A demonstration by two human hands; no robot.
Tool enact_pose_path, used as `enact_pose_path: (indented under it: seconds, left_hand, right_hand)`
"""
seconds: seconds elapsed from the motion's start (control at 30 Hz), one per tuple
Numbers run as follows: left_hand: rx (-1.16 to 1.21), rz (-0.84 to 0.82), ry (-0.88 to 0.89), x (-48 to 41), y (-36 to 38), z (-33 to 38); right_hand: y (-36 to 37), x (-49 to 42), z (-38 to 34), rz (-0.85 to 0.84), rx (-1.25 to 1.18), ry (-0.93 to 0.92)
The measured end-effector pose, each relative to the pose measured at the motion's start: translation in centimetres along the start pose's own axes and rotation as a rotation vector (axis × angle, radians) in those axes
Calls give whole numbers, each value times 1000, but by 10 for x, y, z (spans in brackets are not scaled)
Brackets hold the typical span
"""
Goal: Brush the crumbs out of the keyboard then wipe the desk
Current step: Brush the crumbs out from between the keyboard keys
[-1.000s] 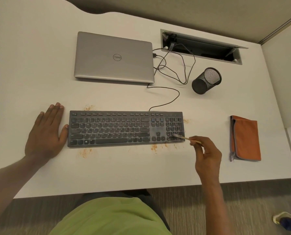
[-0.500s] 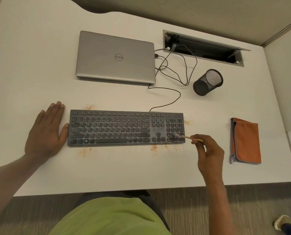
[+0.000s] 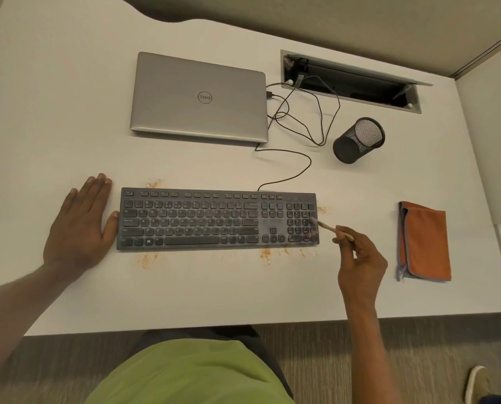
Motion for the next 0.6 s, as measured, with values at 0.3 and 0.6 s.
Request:
enact_pose_path:
  seconds: [0.3,0.6]
  left_hand:
    - [-1,9,8,0,0,0]
    - [-2,-2,1,-1,0,0]
  right_hand:
    - [-10,31,11,13,10,66]
    - [2,15,2,55,-55,46]
Point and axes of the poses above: each hand's wrist, its own x-axis away from the middle knuckle, its own y-axis out of the palm, z = x × y, the point moved 6 cm from there along -x, towards the middle knuckle, and after that the axes turned 7 degrees about x, right-handed, at the moved point
